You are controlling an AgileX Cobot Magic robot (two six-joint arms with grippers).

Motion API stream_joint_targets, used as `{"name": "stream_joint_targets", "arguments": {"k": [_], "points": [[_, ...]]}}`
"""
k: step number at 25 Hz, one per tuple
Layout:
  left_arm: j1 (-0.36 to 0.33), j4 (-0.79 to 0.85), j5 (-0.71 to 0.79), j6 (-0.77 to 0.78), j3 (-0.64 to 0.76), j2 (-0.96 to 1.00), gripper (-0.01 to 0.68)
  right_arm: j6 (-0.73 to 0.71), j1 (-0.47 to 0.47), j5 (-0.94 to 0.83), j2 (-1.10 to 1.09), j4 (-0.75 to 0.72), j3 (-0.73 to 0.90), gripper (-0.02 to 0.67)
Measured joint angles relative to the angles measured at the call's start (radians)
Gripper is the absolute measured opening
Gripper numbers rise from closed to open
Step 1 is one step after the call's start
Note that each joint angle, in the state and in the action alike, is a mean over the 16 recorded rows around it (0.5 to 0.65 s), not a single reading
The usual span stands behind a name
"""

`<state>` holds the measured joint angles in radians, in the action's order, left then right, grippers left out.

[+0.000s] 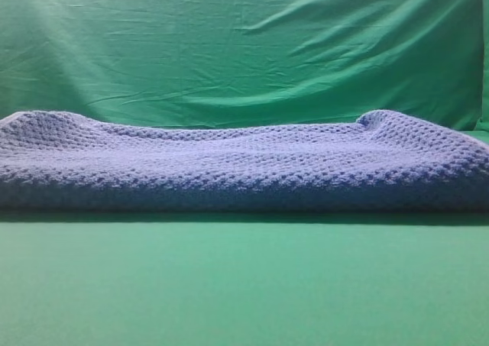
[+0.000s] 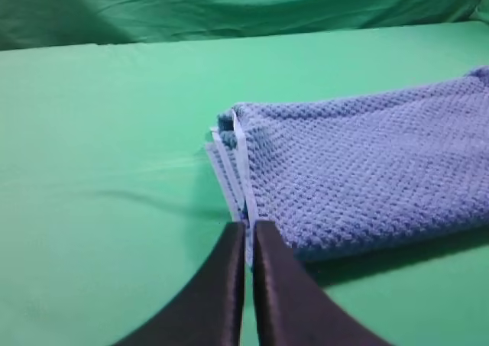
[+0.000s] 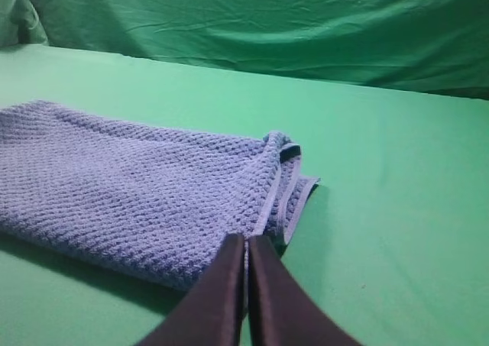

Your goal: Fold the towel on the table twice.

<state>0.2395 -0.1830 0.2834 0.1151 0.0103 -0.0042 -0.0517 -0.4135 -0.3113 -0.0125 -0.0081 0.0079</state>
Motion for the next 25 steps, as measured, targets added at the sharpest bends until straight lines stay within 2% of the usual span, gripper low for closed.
{"name": "stream_joint_targets", "arguments": {"k": [18,25], "points": [[-0.003,0.013,0.049,0.000,0.007,0.001,0.000,0.013,0.002,-0.068,0.000,-0.009,0.018,0.000],[-0.057,0.013,0.049,0.000,0.007,-0.001,0.000,0.013,0.063,-0.068,0.000,-0.009,0.018,0.000]]}}
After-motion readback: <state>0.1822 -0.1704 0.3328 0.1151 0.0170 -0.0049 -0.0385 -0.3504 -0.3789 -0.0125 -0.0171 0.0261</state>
